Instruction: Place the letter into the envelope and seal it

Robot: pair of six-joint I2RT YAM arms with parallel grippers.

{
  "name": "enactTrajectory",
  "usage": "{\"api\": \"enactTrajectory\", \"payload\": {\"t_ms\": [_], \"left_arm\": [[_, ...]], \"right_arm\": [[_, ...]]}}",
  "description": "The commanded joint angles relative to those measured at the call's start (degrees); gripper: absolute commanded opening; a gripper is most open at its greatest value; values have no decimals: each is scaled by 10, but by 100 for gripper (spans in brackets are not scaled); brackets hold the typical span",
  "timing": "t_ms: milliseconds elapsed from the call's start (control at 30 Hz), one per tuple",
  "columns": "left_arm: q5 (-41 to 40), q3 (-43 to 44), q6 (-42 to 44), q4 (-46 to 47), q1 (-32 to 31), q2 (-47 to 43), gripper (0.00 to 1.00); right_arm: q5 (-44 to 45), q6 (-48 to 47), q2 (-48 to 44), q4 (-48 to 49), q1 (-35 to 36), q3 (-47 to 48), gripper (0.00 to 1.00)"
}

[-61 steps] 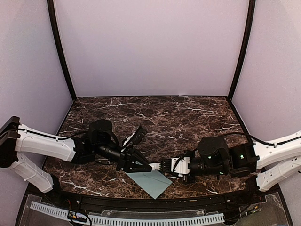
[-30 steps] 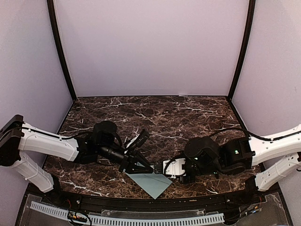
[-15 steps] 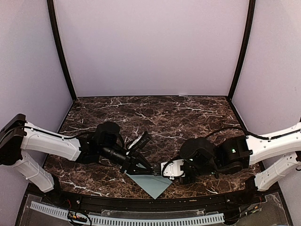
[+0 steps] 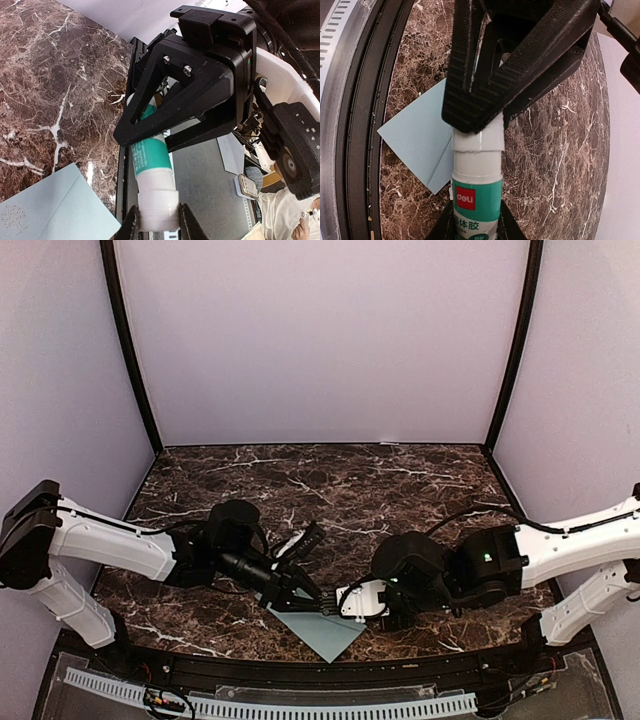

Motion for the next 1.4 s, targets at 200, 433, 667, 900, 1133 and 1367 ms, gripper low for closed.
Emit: {"api": "enactTrajectory", "payload": {"t_ms": [200,433,667,900,1133,1367], "left_arm": [[9,30,9,24,-11,3,17],[1,34,11,18,-10,10,17],[-12,37,11,16,-10,13,17],[-18,33,12,22,-10,5,16],[-15,25,24,29,-15,-9,16],[-24,30,67,10,-34,-14,15]], "right_arm": [[-1,-8,20,55,6,33,0],[-11,-6,42,64,6,49,0],[-27,18,69,74,6,77,0],[-47,69,85,91,6,95,0],[-120,116,59,156,4,71,0],[-188,165,56,185,0,78,0]]}}
